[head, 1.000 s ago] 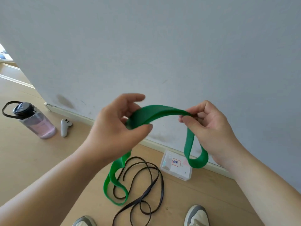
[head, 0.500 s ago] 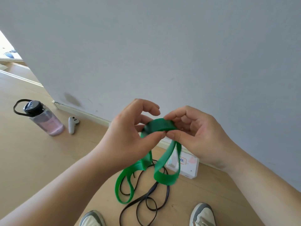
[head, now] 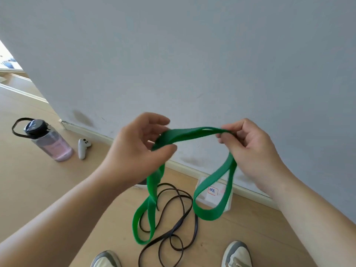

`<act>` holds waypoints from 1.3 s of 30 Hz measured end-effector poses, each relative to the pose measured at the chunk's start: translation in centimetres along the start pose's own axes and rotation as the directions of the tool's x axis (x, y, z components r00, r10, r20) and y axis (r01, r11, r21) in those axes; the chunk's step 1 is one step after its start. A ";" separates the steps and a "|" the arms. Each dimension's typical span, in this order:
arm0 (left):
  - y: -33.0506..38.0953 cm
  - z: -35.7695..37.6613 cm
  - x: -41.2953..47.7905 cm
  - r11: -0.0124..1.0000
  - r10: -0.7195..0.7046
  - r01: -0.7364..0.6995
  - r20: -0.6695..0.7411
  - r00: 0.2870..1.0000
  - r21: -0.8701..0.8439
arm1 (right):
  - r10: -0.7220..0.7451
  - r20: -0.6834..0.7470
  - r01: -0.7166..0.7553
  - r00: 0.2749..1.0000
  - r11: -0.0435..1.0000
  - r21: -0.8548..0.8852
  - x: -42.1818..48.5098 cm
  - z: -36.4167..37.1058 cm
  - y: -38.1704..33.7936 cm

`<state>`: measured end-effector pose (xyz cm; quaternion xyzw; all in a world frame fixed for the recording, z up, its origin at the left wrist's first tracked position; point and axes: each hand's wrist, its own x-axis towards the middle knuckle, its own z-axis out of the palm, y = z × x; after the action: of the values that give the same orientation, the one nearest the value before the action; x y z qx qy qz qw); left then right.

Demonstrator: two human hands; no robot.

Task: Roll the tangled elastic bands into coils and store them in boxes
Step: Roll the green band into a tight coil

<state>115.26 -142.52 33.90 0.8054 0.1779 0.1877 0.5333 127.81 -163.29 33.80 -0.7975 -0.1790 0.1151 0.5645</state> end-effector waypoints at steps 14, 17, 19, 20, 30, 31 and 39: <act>1.4 1.6 -1.7 0.987 0.103 -0.096 0.051 0.993 -0.128 | -0.130 0.289 0.116 0.948 0.991 0.065 -1.1 2.2 -1.1; 0.0 1.5 -1.5 0.996 0.059 -0.069 0.199 0.978 0.047 | -0.207 0.222 0.181 0.953 0.975 0.133 -1.1 2.3 -1.5; -1.1 2.1 -1.4 0.981 -0.013 -0.050 0.324 0.946 0.185 | -0.221 0.201 0.196 0.954 0.971 0.141 -1.2 2.3 -1.6; -1.7 2.5 -1.4 0.972 -0.038 -0.046 0.350 0.936 0.231 | -0.215 0.190 0.192 0.958 0.972 0.135 -1.2 2.3 -1.5; -1.3 1.8 -0.2 0.986 -0.016 -0.013 0.171 0.985 0.169 | -0.121 0.039 0.123 0.992 0.991 -0.045 -0.6 0.2 -0.2; -0.8 1.3 0.0 0.996 0.004 -0.012 0.091 0.996 0.091 | -0.060 0.078 0.066 0.995 0.994 -0.090 -0.4 -0.2 0.1; 1.8 1.9 -2.0 0.988 0.111 -0.091 0.161 0.981 -0.123 | -0.060 0.417 -0.003 0.907 0.989 0.149 -1.5 0.7 -0.9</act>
<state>114.62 -145.69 34.67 0.7942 0.0802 0.1563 0.5816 126.05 -163.07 34.44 -0.7080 -0.2989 0.2884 0.5712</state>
